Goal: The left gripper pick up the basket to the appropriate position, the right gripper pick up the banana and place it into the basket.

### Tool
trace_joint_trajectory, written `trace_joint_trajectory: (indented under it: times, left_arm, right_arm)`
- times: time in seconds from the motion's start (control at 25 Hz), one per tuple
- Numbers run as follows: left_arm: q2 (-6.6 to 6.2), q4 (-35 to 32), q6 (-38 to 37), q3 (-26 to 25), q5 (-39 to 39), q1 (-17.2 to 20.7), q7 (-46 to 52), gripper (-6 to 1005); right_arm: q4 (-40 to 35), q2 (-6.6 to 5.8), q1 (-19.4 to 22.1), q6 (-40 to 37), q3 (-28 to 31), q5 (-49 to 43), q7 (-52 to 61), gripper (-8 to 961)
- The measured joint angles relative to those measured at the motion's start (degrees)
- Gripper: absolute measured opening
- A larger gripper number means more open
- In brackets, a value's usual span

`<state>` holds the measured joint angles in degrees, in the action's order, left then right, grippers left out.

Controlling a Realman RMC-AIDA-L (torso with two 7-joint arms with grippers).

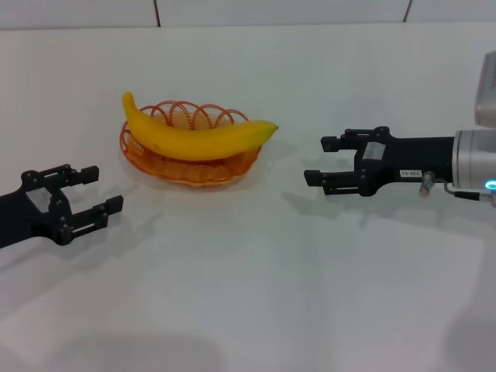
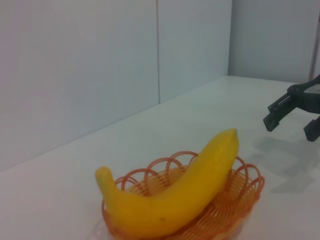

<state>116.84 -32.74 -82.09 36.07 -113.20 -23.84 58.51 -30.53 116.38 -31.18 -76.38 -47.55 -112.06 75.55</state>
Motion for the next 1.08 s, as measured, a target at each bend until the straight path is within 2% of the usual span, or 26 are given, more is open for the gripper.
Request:
trace_joint_trajectory:
  times: [1.08]
  left_arm:
    - [-0.03, 0.1, 0.1, 0.0, 0.0, 0.1, -0.1, 649]
  right_arm:
    - [0.0, -0.12, 1.3, 0.6, -0.2, -0.1, -3.0, 774]
